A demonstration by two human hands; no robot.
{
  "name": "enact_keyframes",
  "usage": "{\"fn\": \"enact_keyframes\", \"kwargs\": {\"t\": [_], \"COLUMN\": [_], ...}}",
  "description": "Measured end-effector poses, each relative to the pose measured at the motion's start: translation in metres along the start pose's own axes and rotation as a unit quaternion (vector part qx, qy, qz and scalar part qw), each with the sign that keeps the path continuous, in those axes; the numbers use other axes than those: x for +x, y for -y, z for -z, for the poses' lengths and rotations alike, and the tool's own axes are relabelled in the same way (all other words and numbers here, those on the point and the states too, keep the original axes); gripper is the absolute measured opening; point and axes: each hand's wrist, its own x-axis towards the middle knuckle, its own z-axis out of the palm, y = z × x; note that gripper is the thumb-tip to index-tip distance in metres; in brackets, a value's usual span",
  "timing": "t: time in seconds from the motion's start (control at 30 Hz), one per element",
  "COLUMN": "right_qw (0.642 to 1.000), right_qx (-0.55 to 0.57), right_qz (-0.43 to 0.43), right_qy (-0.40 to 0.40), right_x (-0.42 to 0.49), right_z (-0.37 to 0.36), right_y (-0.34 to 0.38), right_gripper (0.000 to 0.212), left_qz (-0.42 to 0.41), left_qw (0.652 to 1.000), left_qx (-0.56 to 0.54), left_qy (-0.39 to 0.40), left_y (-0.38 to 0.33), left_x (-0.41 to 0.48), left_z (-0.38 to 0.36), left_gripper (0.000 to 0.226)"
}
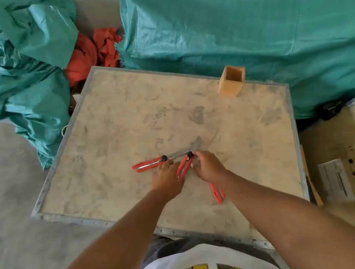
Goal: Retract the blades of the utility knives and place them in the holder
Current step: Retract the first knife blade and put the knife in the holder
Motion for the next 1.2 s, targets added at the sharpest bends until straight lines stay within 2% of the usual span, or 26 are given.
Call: {"fn": "enact_keyframes", "kwargs": {"t": [0.17,0.27,0.53,0.63,0.77,0.87,1.0,1.2], "right_qw": [0.999,0.998,0.989,0.979,0.940,0.931,0.919,0.910], "right_qx": [-0.004,0.008,0.101,0.162,0.306,0.342,0.380,0.406], "right_qz": [-0.050,-0.061,-0.107,-0.117,-0.128,-0.103,-0.078,-0.044], "right_qy": [0.011,0.026,-0.013,-0.047,-0.075,-0.074,-0.070,-0.075], "right_x": [0.006,0.011,0.020,0.018,0.010,0.001,-0.017,-0.041], "right_z": [0.001,0.004,0.005,0.010,0.032,0.056,0.083,0.091], "right_y": [0.006,0.008,0.003,0.009,0.027,0.042,0.067,0.099], "right_gripper": [0.055,0.057,0.024,0.016,0.008,0.006,0.013,0.016], "left_qz": [0.075,0.095,0.109,0.092,0.052,-0.015,-0.043,-0.076], "left_qw": [0.997,0.995,0.976,0.971,0.957,0.947,0.943,0.909], "left_qx": [0.004,-0.016,-0.188,-0.216,-0.284,-0.321,-0.328,-0.407], "left_qy": [0.023,0.012,-0.030,-0.036,-0.029,-0.006,0.045,0.048], "left_y": [-0.009,-0.009,-0.006,-0.007,-0.008,-0.004,0.006,0.020], "left_x": [0.002,0.011,0.007,0.002,-0.006,-0.016,-0.033,-0.050], "left_z": [-0.025,-0.033,-0.038,-0.025,0.005,0.036,0.075,0.113], "left_gripper": [0.065,0.061,0.045,0.046,0.050,0.052,0.067,0.060]}}
